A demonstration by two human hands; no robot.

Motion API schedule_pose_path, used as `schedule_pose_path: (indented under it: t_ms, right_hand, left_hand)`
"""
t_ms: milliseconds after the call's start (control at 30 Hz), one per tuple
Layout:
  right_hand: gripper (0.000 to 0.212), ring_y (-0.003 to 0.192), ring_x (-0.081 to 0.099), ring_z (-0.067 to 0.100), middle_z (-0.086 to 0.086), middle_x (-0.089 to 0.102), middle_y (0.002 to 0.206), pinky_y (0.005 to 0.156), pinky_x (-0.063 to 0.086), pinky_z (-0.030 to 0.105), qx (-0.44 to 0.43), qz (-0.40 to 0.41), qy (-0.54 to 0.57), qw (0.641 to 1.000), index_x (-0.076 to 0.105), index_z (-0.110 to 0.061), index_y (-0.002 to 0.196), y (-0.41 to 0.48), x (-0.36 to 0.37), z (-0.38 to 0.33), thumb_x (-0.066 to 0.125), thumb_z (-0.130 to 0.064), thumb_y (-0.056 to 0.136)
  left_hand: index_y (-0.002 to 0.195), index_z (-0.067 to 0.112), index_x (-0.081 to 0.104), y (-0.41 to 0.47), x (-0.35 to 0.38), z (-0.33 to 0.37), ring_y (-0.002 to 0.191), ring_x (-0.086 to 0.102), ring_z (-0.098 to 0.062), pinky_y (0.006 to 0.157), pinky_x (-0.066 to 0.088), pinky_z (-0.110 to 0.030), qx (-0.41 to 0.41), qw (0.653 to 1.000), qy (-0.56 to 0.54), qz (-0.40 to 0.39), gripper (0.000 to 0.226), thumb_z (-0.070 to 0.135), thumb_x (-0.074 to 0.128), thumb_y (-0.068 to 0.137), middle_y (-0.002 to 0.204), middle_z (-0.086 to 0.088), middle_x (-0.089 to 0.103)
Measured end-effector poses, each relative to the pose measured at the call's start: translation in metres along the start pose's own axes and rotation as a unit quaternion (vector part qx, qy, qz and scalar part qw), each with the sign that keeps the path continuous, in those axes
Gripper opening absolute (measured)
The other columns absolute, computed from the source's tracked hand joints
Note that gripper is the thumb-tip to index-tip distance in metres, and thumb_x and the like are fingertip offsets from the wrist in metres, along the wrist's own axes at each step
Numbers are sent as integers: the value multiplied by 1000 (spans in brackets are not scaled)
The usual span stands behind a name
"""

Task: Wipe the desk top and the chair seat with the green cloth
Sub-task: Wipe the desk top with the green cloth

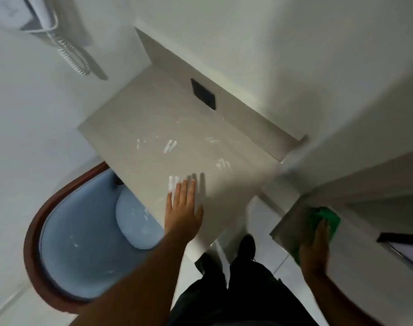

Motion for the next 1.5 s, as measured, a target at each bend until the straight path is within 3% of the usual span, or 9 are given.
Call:
schedule_pose_path:
  t_ms: [167, 300, 433, 633, 733, 867, 1167, 1267, 1500]
  right_hand:
    - [72, 140, 52, 41, 19, 45, 159, 117, 34, 39, -59, -67, 82, 993, 26, -28, 163, -32, 22, -50, 47, 6, 103]
    - [75, 150, 37, 24, 6, 32, 167, 122, 33, 37, -210, -123, 125, 962, 24, -23, 164, -40, 57, -145, 48, 10, 101]
    - [69, 154, 28, 25, 20, 28, 167, 124, 18, 10, -334, -144, 32, 931, 30, 0, 159, -22, 109, -233, 49, 17, 95]
    - [65, 163, 5, 23, 6, 6, 175, 133, 10, 40, -491, -180, -264, 811, 17, -15, 165, 17, 189, -274, 43, -29, 107]
    - [72, 163, 6, 23, 6, 7, 175, 133, 11, 45, -498, -129, -314, 798, 13, -18, 166, 24, 202, -278, 35, -50, 105]
    - [71, 162, 14, 26, 8, 13, 174, 131, 18, 48, -525, -103, -326, 780, 15, -11, 165, -21, 238, -276, 28, -47, 105]
    - [72, 160, 20, 24, 6, 12, 175, 130, 18, 41, -710, -287, -317, 560, 11, -15, 166, -160, 263, -159, 37, -38, 103]
    - [66, 159, 26, 20, 2, 22, 173, 126, 21, 41, -696, -257, -328, 585, 21, -18, 164, -133, 246, -167, 40, -34, 103]
    - [62, 158, 27, 31, 11, 25, 171, 123, 33, 54, -531, -103, -371, 755, 27, -15, 162, 31, 199, -257, 40, -30, 104]
  left_hand:
    - [170, 24, -18, -23, 13, -39, 169, -12, -22, 136, -8, -47, -144, 988, -63, 0, 78, 49, 24, 110, 182, -3, -14]
    - [169, 26, -19, -46, 32, -58, 167, -17, -17, 132, -14, -43, -209, 972, -109, 16, 74, 49, 19, 110, 182, -1, -16]
    - [171, 24, -14, -63, 47, -61, 168, -12, -19, 133, -11, -44, -252, 959, -124, 42, 74, 50, 12, 106, 182, -2, -10]
    - [173, 25, -3, -89, 76, -62, 169, -5, -17, 134, -8, -43, -285, 942, -156, 80, 74, 47, 13, 104, 183, 1, -1]
    - [173, 27, -3, -95, 93, -66, 169, -4, -15, 135, -8, -41, -305, 931, -173, 102, 72, 46, 13, 106, 183, 2, 1]
    - [173, 25, 3, -95, 110, -66, 169, -1, -14, 136, -5, -40, -329, 912, -207, 128, 69, 43, 16, 108, 183, 3, 5]
    - [173, 23, 8, -82, 98, -62, 168, 2, -10, 136, 1, -42, -344, 886, -262, 166, 70, 42, 24, 108, 183, 5, 8]
    - [173, 23, 8, -80, 96, -66, 168, 3, -11, 136, 1, -41, -348, 891, -248, 155, 70, 42, 22, 108, 183, 4, 10]
    - [173, 22, 0, -78, 108, -66, 169, -2, -16, 137, 1, -45, -335, 904, -234, 123, 70, 48, 15, 110, 183, 1, 3]
Point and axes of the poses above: each hand's wrist, its own y-axis towards the middle knuckle, its own x-axis out of the palm, z = x × y, the point moved 6 cm from there along y, towards the middle knuckle
